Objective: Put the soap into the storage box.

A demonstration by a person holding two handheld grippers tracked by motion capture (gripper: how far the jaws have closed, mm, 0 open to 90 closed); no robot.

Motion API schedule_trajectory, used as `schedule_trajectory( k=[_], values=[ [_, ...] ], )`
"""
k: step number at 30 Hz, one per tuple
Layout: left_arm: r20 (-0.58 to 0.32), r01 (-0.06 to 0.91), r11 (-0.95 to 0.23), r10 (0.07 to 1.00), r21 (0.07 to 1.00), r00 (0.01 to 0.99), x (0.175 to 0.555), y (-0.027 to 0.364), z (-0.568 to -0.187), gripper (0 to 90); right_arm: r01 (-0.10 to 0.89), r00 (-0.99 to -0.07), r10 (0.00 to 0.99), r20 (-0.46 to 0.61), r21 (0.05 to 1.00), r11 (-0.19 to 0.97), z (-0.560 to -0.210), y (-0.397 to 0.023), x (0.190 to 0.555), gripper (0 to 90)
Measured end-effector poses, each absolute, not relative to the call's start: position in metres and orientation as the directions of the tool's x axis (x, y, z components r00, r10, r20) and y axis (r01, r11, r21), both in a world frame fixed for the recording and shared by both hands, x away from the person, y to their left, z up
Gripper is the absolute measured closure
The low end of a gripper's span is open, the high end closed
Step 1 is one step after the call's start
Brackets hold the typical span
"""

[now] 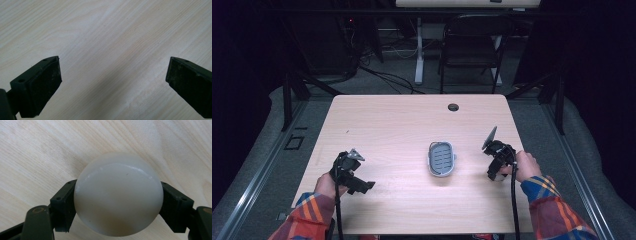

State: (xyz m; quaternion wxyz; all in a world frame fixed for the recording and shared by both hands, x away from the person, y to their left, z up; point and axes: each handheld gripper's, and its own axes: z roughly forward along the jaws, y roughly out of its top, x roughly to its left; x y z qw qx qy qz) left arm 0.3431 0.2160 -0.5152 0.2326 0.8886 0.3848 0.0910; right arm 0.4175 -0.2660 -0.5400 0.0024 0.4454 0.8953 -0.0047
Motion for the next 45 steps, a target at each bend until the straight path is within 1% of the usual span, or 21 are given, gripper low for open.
schedule_trajectory(
  k=[2,17,20,25,27,29,38,40,42,43,45],
  values=[
    [-0.018,0.642,-0.595,0.727,0.484,0.686,0.343,0.216,-0.515,0.2,0.769,-0.639,0.769,-0.025,-0.050,0.637,-0.534,-0.266,0.420,24.3],
    [-0.021,0.642,-0.594,0.726,0.485,0.687,0.343,0.216,-0.515,0.2,0.761,-0.649,0.761,-0.014,-0.039,0.648,-0.528,-0.259,0.416,24.4],
    [-0.018,0.642,-0.595,0.727,0.484,0.687,0.343,0.216,-0.515,0.2,0.763,-0.646,0.763,-0.015,-0.005,0.646,-0.527,-0.256,0.413,24.4],
    [-0.021,0.643,-0.593,0.727,0.485,0.687,0.343,0.215,-0.515,0.2,0.750,-0.662,0.749,-0.017,-0.029,0.661,-0.522,-0.252,0.414,24.4],
    [-0.022,0.642,-0.593,0.726,0.486,0.687,0.343,0.215,-0.515,0.2,0.757,-0.654,0.757,-0.008,-0.013,0.654,-0.522,-0.249,0.414,24.4],
    [-0.021,0.642,-0.594,0.726,0.485,0.688,0.343,0.216,-0.515,0.2,0.743,-0.670,0.743,-0.015,-0.030,0.669,-0.520,-0.246,0.415,24.4],
    [-0.022,0.643,-0.593,0.726,0.485,0.687,0.343,0.215,-0.515,0.2,0.727,-0.687,0.727,-0.005,-0.012,0.687,-0.514,-0.233,0.416,24.4],
    [-0.023,0.644,-0.593,0.727,0.484,0.686,0.343,0.215,-0.516,0.2,0.718,-0.696,0.718,-0.007,-0.025,0.696,-0.511,-0.230,0.417,24.4],
    [-0.023,0.643,-0.593,0.727,0.484,0.687,0.343,0.215,-0.515,0.2,0.715,-0.699,0.715,-0.007,-0.017,0.699,-0.510,-0.227,0.416,24.4],
    [-0.022,0.643,-0.593,0.727,0.484,0.687,0.343,0.216,-0.515,0.2,0.727,-0.686,0.728,-0.005,0.011,0.686,-0.511,-0.226,0.415,24.4],
    [-0.022,0.644,-0.593,0.727,0.483,0.686,0.343,0.216,-0.515,0.2,0.707,-0.707,0.707,-0.016,-0.022,0.707,-0.505,-0.224,0.418,24.4]
  ],
)
